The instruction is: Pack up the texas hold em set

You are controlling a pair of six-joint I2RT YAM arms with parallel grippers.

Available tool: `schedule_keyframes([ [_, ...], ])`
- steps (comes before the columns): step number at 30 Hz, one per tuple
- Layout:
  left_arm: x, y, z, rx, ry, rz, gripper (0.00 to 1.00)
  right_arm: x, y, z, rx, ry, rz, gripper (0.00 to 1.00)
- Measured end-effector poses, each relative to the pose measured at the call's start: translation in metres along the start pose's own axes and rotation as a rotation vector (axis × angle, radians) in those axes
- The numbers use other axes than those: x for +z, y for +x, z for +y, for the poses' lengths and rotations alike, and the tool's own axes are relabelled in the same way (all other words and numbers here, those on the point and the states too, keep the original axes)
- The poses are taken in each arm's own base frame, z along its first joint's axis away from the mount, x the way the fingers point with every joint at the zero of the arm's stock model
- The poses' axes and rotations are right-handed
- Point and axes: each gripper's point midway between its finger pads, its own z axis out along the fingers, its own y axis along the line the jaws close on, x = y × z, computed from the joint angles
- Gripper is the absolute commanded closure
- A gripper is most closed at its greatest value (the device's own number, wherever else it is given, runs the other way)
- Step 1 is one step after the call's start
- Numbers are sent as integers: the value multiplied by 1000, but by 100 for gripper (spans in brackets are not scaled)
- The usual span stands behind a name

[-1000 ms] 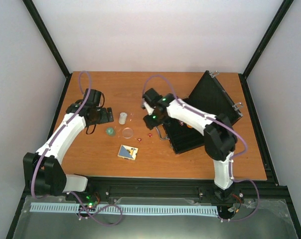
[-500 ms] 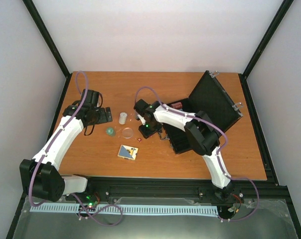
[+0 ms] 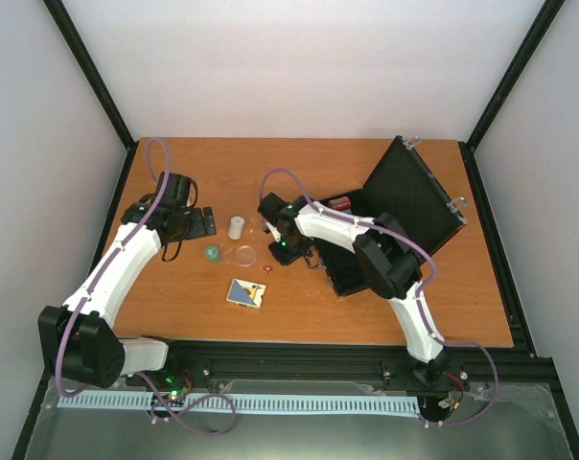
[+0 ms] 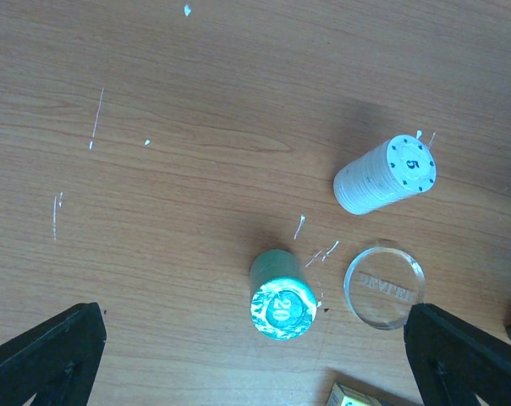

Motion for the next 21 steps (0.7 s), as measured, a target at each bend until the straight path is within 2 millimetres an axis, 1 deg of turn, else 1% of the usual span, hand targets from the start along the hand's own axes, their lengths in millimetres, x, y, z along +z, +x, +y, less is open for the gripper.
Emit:
schedule_keyframes([
  [2,1,1,0,0,-1,3,0,0,0,-1,-6,7,0,90],
  [8,2,2,1,1,-3,6,0,-2,1,-3,-13,16,2,92],
  [11,3,3,1,2,-5,12,0,-13,3,-5,-10,16,0,92],
  [12,4,4,1,2,-7,15,0,-19,2,-6,-7,16,-9,92],
  [14,6,6,2,3,-9,21,0,-39,1,-11,3,18,-34,91],
  [17,9,8,2,4,-13,31,0,-81,-5,-25,31,40,-112,90],
  [19,10,8,2,4,-15,37,0,-108,-8,-40,60,58,-172,91],
  [21,12,9,2,5,-16,42,0,-128,-5,-62,106,77,-217,91],
])
